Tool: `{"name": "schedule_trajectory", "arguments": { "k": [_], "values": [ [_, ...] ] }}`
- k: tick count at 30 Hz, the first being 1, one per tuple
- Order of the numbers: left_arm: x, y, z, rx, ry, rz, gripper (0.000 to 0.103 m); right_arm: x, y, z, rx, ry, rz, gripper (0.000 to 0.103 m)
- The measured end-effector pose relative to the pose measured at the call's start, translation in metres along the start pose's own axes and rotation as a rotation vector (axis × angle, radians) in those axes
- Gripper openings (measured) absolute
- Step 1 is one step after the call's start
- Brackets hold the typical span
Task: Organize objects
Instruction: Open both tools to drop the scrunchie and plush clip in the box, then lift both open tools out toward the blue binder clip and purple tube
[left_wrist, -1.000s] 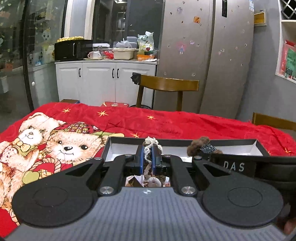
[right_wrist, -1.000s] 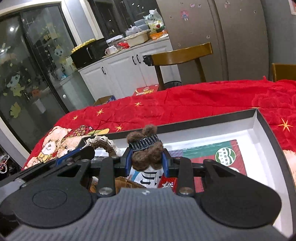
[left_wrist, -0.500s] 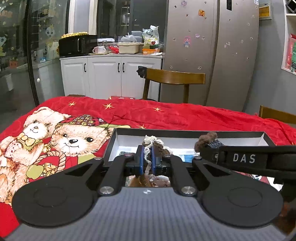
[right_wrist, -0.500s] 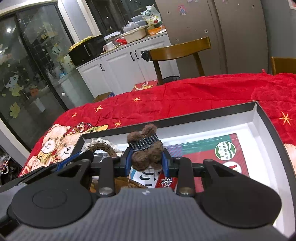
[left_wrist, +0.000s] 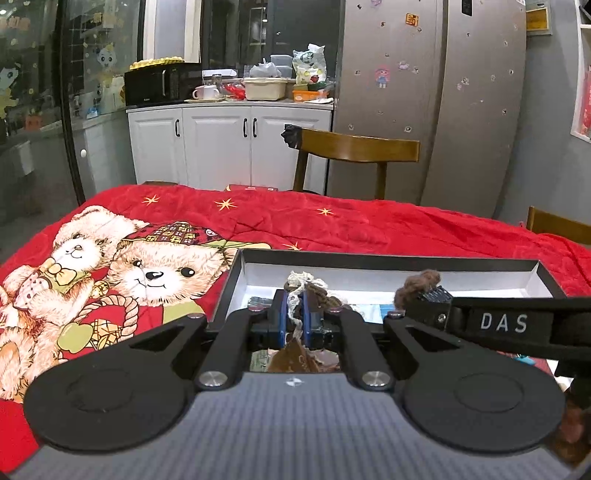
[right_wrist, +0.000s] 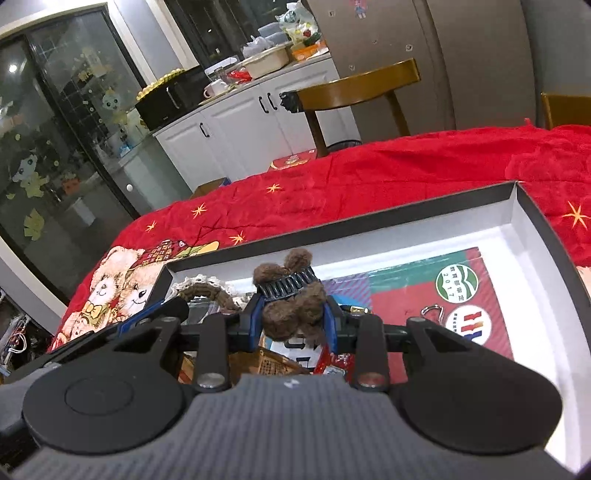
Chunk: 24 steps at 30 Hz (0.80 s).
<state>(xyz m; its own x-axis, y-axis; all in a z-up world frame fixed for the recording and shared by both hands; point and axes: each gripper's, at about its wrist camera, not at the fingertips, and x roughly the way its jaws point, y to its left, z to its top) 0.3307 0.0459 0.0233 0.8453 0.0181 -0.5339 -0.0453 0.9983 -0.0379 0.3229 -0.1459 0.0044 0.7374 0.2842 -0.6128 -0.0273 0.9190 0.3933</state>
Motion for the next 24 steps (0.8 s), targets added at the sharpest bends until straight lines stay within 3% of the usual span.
{"name": "schedule_trajectory", "arguments": {
  "k": [9, 12, 16, 18, 20, 21, 23, 24],
  "values": [
    [-0.001, -0.003, -0.001, 0.025, -0.007, 0.004, 0.012, -0.001, 0.0, 0.003, -0.003, 0.013, 0.021, 0.048],
    [-0.002, 0.0, 0.001, 0.013, -0.008, -0.013, 0.012, -0.004, 0.0, 0.005, -0.005, 0.005, 0.017, 0.063],
    [-0.003, 0.012, 0.01, -0.014, 0.032, -0.038, 0.012, -0.012, -0.002, 0.01, 0.022, -0.01, 0.058, 0.075],
    [-0.007, 0.021, 0.018, -0.04, 0.032, -0.059, 0.012, -0.017, -0.003, 0.013, 0.023, -0.023, 0.065, 0.075],
    [-0.015, 0.029, 0.027, -0.042, 0.025, -0.087, 0.018, -0.023, -0.001, 0.016, 0.013, -0.038, 0.058, 0.076],
    [-0.021, 0.033, 0.032, -0.048, 0.011, -0.1, 0.025, -0.028, -0.001, 0.018, 0.013, -0.051, 0.059, 0.076],
    [-0.032, 0.04, 0.038, -0.073, -0.032, -0.12, 0.044, -0.036, 0.001, 0.02, 0.012, -0.074, 0.074, 0.078],
    [-0.038, 0.042, 0.041, -0.077, -0.048, -0.14, 0.061, -0.042, 0.002, 0.021, 0.011, -0.088, 0.078, 0.079]
  ]
}}
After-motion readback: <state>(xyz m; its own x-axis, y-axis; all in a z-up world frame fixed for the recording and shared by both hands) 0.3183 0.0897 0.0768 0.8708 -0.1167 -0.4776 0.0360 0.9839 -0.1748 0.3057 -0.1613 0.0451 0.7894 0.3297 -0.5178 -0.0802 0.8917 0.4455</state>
